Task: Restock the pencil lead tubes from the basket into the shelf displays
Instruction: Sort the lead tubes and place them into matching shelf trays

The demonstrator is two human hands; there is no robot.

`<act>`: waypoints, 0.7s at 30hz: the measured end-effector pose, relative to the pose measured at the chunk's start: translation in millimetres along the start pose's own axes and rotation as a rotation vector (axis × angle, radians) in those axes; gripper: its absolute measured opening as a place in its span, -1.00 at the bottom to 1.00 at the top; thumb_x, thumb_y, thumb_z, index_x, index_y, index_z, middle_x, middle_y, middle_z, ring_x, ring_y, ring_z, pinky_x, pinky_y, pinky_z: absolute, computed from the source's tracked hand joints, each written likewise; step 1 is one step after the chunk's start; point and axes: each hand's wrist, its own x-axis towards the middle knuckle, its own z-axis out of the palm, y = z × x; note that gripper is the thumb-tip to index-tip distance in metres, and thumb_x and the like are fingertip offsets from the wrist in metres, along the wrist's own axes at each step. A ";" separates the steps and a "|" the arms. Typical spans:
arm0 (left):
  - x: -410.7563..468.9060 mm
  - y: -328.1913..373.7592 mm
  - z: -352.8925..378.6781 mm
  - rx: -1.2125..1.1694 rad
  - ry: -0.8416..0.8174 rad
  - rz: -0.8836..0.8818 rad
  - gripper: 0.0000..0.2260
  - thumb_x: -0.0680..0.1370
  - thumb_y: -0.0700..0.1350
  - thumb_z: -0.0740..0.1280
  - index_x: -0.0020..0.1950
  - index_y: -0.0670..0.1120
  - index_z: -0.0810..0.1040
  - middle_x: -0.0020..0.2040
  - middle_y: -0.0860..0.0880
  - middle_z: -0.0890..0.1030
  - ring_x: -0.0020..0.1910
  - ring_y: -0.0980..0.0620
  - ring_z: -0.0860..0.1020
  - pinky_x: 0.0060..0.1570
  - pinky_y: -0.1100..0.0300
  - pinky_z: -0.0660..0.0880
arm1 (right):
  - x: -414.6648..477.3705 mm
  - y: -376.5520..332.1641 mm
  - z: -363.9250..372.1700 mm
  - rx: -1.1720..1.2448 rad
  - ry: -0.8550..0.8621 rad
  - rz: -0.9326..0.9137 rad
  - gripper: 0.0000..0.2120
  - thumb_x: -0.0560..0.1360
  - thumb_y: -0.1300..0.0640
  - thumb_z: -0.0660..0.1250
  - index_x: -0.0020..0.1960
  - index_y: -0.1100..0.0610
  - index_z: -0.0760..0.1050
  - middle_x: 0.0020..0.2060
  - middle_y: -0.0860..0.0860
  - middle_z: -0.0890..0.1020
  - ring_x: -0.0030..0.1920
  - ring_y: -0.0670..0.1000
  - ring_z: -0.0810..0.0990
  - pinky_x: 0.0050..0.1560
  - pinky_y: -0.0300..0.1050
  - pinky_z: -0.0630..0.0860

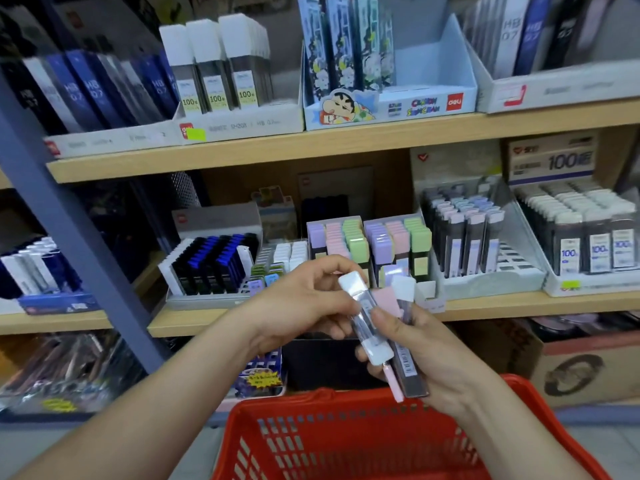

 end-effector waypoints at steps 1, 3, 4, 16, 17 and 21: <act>0.8 0.3 1.6 -0.049 0.024 -0.013 -0.81 0.54 -0.39 0.27 0.07 -0.16 0.47 -0.28 -0.12 0.57 -0.44 0.03 0.53 -0.46 0.30 0.50 | 0.2 1.7 -1.6 0.048 -0.026 0.003 -0.29 0.14 -0.04 0.67 0.18 0.22 0.54 -0.16 0.19 0.61 -0.32 0.12 0.58 -0.42 -0.12 0.49; 2.1 -0.1 2.6 -0.105 0.084 -0.039 -0.83 0.56 -0.38 0.21 0.01 -0.14 0.48 -0.32 -0.12 0.59 -0.45 0.02 0.54 -0.48 0.29 0.51 | 1.6 5.5 -4.3 0.114 -0.057 0.000 -0.24 0.06 -0.01 0.72 0.18 0.19 0.58 -0.16 0.20 0.59 -0.33 0.12 0.56 -0.44 -0.15 0.48; 2.0 -0.8 3.2 -0.093 0.104 -0.039 -0.82 0.57 -0.38 0.18 -0.02 -0.14 0.50 -0.33 -0.13 0.59 -0.45 0.02 0.55 -0.47 0.29 0.52 | 2.6 7.3 -4.4 0.115 -0.054 0.000 -0.23 0.06 0.02 0.73 0.19 0.21 0.57 -0.15 0.21 0.58 -0.34 0.12 0.55 -0.46 -0.15 0.47; -14.7 3.0 -17.5 0.322 0.134 0.036 -0.88 0.60 -0.24 0.25 0.02 -0.12 0.59 -0.31 -0.11 0.61 -0.34 0.06 0.59 -0.30 0.23 0.55 | 17.2 4.8 18.8 -0.143 0.038 -0.056 -0.74 0.52 0.26 0.37 0.19 0.12 0.56 -0.25 0.11 0.64 -0.39 0.06 0.55 -0.38 -0.09 0.46; -14.7 4.8 -21.5 0.318 0.141 0.048 -0.87 0.60 -0.24 0.27 0.04 -0.12 0.60 -0.27 -0.11 0.64 -0.30 0.05 0.62 -0.25 0.23 0.57 | 18.3 4.1 18.3 -0.129 0.046 -0.057 -0.73 0.51 0.25 0.37 0.20 0.12 0.55 -0.25 0.10 0.64 -0.40 0.06 0.55 -0.39 -0.10 0.45; -12.7 14.9 -60.1 0.174 0.408 0.170 -0.85 0.55 -0.32 0.31 0.02 -0.12 0.60 -0.24 -0.12 0.65 -0.30 0.04 0.66 -0.24 0.28 0.60 | 20.4 1.2 12.1 -0.068 0.089 -0.052 -0.56 0.36 0.17 0.45 0.24 0.06 0.54 -0.22 0.11 0.63 -0.38 0.09 0.56 -0.40 -0.12 0.47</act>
